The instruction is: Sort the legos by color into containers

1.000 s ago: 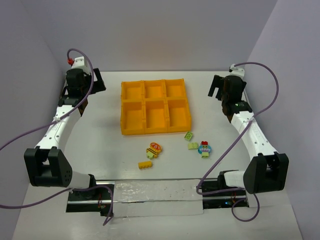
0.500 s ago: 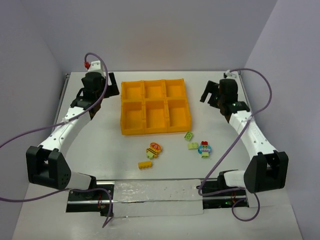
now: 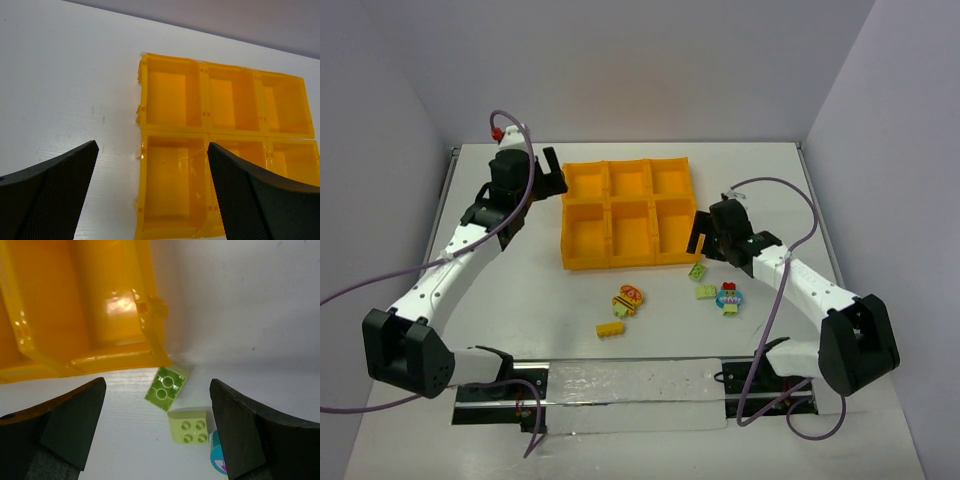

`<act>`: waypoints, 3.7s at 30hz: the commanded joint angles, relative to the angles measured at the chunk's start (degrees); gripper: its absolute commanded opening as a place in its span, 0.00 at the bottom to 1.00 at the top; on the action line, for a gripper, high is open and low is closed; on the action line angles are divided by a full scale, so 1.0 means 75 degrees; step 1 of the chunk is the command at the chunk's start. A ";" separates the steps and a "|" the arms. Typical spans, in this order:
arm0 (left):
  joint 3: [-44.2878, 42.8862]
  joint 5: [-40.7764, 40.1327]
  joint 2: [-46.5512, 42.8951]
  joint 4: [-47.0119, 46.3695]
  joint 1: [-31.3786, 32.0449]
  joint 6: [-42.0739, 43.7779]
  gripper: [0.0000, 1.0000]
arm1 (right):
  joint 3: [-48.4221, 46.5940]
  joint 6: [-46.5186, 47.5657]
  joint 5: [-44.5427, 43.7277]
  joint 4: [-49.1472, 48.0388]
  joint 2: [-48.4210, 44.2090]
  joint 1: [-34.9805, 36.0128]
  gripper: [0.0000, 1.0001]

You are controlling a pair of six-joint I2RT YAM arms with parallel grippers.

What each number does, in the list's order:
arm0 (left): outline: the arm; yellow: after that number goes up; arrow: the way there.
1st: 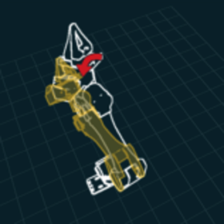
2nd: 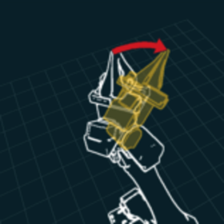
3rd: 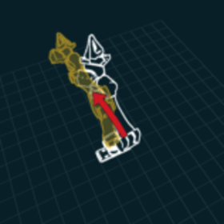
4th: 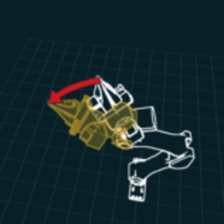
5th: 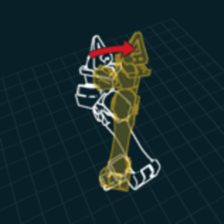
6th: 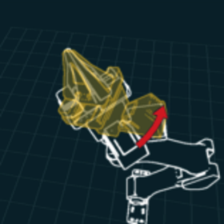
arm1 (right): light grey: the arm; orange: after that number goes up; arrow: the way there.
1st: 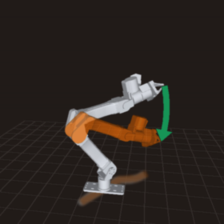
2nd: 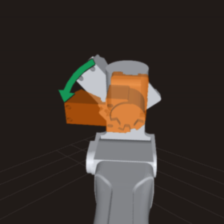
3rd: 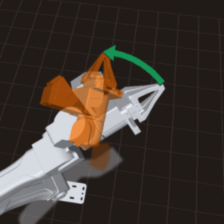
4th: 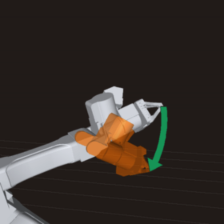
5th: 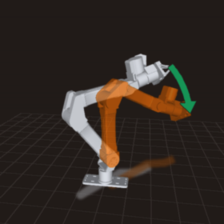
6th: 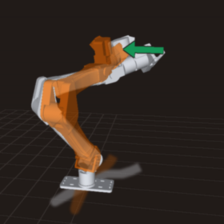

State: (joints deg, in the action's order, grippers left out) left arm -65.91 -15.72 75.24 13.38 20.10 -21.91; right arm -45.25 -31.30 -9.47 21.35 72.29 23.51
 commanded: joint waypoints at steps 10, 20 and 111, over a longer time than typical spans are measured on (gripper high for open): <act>-0.0116 -0.0033 0.0035 -0.0031 0.0074 0.0059 0.99 | 0.0296 -0.0877 -0.0551 -0.0458 0.0704 0.0604 0.88; -0.0197 -0.0013 0.0199 -0.0061 0.0085 0.0121 0.99 | 0.0276 -0.0874 -0.0551 -0.0512 0.1312 0.0706 0.77; -0.0323 0.0121 0.0065 0.0214 0.0085 0.0079 0.99 | -0.2795 0.0689 -0.0585 0.0025 0.1090 0.1441 0.42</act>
State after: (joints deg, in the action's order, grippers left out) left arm -65.91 -15.91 76.64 14.73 20.32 -20.61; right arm -61.99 -26.98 -16.63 25.58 78.99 36.27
